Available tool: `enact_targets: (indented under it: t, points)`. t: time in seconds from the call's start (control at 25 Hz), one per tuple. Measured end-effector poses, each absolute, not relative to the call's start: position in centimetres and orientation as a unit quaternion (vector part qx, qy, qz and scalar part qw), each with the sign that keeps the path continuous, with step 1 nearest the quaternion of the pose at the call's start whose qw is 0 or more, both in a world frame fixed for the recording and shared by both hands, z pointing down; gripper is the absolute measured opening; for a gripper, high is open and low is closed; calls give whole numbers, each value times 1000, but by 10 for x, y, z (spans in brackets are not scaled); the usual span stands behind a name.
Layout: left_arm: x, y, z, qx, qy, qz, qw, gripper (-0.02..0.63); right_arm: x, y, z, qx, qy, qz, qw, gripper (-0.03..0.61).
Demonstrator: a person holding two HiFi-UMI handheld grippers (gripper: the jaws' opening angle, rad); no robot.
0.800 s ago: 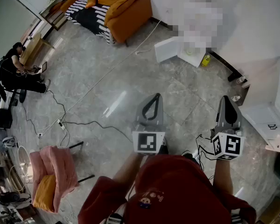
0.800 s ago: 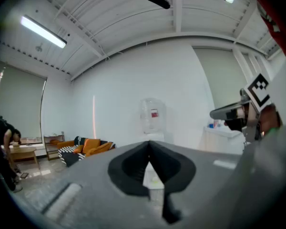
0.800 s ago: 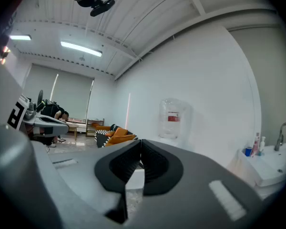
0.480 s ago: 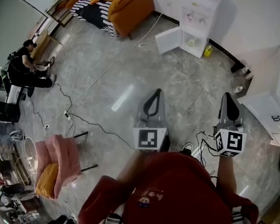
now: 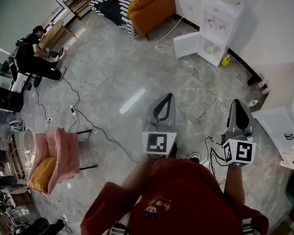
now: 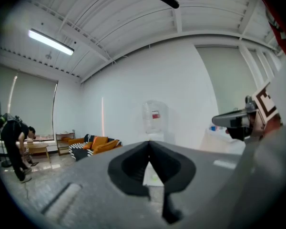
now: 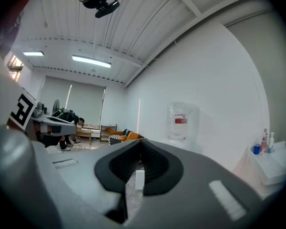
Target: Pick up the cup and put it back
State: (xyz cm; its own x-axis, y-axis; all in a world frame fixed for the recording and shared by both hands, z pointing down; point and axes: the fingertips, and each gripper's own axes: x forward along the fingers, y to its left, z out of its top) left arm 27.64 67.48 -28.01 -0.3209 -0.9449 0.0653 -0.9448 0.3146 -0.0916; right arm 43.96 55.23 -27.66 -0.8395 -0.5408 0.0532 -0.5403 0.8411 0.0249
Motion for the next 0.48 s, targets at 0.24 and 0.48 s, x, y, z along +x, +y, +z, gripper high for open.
enact_targets:
  t: [0.24, 0.48]
  points:
    - [235, 684, -272, -571, 819, -59, -6, 2, 398, 548, -266, 277, -959, 40, 37, 2]
    - [161, 691, -258, -557, 828, -63, 0, 2, 335, 537, -254, 285, -956, 34, 54, 2]
